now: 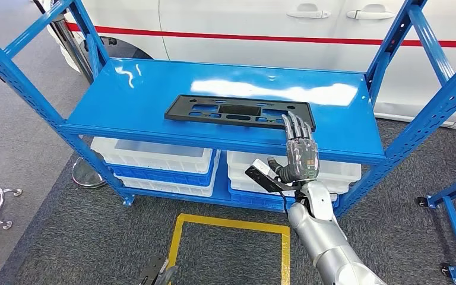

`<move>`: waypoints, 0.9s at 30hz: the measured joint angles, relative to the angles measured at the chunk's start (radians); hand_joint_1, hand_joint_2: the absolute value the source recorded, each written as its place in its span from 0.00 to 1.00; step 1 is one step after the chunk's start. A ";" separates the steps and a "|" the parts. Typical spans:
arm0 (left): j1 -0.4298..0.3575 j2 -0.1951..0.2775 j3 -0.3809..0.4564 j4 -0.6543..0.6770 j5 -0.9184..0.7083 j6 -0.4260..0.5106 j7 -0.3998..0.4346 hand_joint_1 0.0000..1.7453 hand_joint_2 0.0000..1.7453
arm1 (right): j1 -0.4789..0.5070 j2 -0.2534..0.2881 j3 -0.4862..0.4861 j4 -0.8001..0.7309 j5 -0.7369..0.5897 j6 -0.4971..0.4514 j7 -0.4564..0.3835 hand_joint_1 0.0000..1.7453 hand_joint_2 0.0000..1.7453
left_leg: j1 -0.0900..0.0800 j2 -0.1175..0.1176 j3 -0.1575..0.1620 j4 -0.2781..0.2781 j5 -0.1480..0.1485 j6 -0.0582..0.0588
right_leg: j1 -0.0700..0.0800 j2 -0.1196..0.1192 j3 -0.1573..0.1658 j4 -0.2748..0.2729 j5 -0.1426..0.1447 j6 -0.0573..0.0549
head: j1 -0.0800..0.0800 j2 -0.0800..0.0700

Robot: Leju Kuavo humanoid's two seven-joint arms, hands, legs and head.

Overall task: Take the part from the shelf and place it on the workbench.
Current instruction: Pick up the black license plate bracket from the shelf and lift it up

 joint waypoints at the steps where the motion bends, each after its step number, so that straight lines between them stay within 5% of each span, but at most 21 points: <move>1: 0.000 0.000 0.000 0.000 0.000 0.000 0.000 0.00 0.00 | -0.003 0.001 0.012 0.002 0.001 0.000 0.005 0.00 1.00 | -0.003 0.000 0.024 -0.054 0.035 0.008 | 0.003 0.000 0.004 0.000 -0.002 -0.001 | 0.000 0.000; 3: -0.003 0.002 0.000 0.000 0.000 0.001 0.000 0.00 0.00 | -0.010 0.004 0.031 0.004 -0.004 0.000 0.013 0.00 1.00 | -0.012 0.002 0.091 -0.197 0.092 0.032 | 0.008 0.000 0.013 -0.001 -0.008 0.000 | 0.000 0.000; 5: -0.005 0.003 0.000 0.000 -0.001 0.002 -0.001 0.00 0.00 | -0.015 0.005 0.049 0.005 -0.015 0.000 0.020 0.00 1.00 | -0.020 0.003 0.129 -0.275 0.103 0.047 | 0.008 0.000 0.017 -0.003 -0.009 0.009 | 0.000 0.000; 9: -0.002 0.003 0.000 0.000 -0.002 0.003 -0.003 0.00 0.00 | -0.019 0.006 0.080 0.006 -0.030 0.000 0.029 0.00 1.00 | -0.015 0.000 0.163 -0.312 0.104 0.054 | 0.007 -0.002 0.017 0.026 -0.010 0.031 | 0.000 0.000; 13: -0.001 0.003 0.000 0.000 -0.003 0.003 -0.003 0.00 0.00 | -0.023 0.003 0.100 0.008 -0.048 0.000 0.035 0.00 1.00 | -0.011 0.000 0.183 -0.319 0.096 0.059 | -0.001 -0.001 -0.093 0.222 -0.106 0.050 | 0.001 0.000; 14: 0.001 0.003 0.000 0.000 -0.004 0.003 -0.003 0.00 0.00 | -0.021 0.001 0.103 0.009 -0.051 0.000 0.036 0.00 1.00 | -0.011 -0.001 0.186 -0.318 0.092 0.057 | -0.003 -0.001 -0.116 0.248 -0.107 0.053 | 0.001 0.000; 16: 0.005 0.003 0.000 0.000 -0.006 0.002 -0.003 0.00 0.00 | -0.020 -0.001 0.109 0.010 -0.055 0.000 0.041 0.00 1.00 | -0.009 -0.001 0.199 -0.314 0.079 0.053 | -0.008 -0.002 -0.109 0.191 -0.046 0.055 | 0.001 0.000; 17: 0.006 0.003 0.000 0.000 -0.007 0.002 -0.003 0.00 0.00 | -0.020 -0.002 0.112 0.010 -0.056 -0.001 0.043 0.00 1.00 | -0.009 -0.001 0.206 -0.312 0.071 0.049 | -0.009 -0.002 -0.084 0.123 0.000 0.053 | 0.001 0.000; 19: 0.004 0.003 0.000 0.000 -0.008 0.002 -0.004 0.00 0.00 | -0.021 -0.005 0.118 0.010 -0.061 -0.001 0.046 0.00 1.00 | -0.008 -0.001 0.215 -0.308 0.058 0.040 | -0.004 -0.003 -0.046 0.016 0.045 0.046 | 0.001 0.000; 24: 0.001 0.003 0.001 0.000 -0.009 0.010 -0.005 0.00 0.00 | -0.020 -0.011 0.126 0.009 -0.066 -0.001 0.054 0.00 1.00 | -0.007 0.001 0.221 -0.286 0.036 0.013 | -0.001 -0.002 -0.022 -0.018 0.039 0.009 | 0.000 0.000; 27: -0.003 0.003 0.001 0.000 -0.009 0.020 -0.005 0.00 0.00 | -0.025 -0.013 0.130 0.008 -0.066 -0.001 0.059 0.00 1.00 | -0.002 0.001 0.146 -0.141 -0.026 0.001 | -0.004 -0.003 -0.002 -0.021 0.028 -0.005 | -0.001 0.000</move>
